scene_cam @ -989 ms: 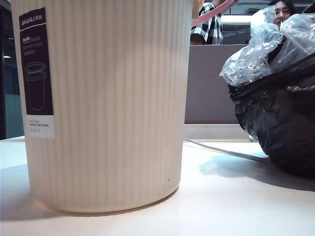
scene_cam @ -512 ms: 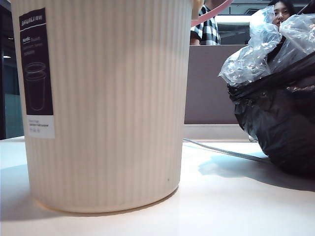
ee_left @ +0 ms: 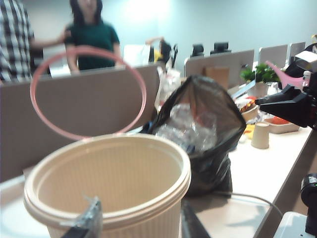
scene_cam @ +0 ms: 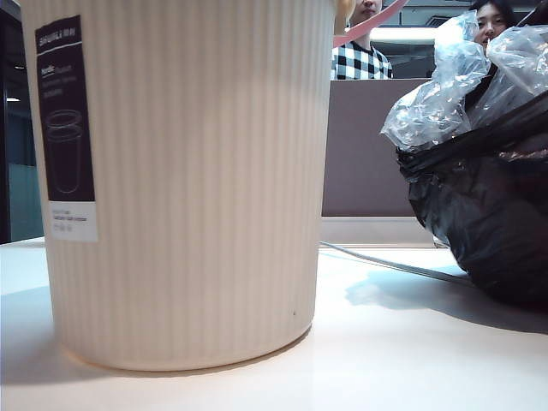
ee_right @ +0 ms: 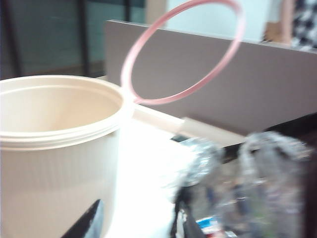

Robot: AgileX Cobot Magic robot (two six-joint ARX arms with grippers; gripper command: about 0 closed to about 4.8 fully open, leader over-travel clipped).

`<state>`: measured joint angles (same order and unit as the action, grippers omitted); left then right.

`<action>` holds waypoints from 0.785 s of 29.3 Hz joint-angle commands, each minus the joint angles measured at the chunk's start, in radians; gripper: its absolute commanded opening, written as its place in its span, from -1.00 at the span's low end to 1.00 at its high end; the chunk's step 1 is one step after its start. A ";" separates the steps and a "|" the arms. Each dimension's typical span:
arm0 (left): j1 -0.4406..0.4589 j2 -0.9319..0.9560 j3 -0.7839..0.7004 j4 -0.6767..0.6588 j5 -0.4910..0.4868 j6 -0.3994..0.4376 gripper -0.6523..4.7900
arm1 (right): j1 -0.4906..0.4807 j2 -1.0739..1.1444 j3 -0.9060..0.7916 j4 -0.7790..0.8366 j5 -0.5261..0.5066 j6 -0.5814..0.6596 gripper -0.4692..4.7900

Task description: Open the ring lid of the trash can, pull out the black garbage bag inside, and place it on the table.

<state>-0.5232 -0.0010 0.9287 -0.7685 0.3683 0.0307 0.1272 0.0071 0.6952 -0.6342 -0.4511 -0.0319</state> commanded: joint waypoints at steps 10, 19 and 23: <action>0.002 0.005 -0.255 0.215 0.002 -0.099 -0.01 | 0.005 -0.003 -0.196 0.139 -0.063 0.253 -0.09; 0.002 0.004 -0.421 0.327 0.013 -0.202 -0.15 | 0.005 -0.003 -0.255 0.243 -0.170 0.319 -0.24; 0.002 0.004 -0.440 0.348 0.008 -0.198 -0.24 | 0.005 -0.003 -0.258 0.257 -0.169 0.314 -0.43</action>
<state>-0.5213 0.0029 0.4931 -0.4534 0.3767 -0.1688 0.1307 0.0044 0.4355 -0.4080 -0.6159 0.2821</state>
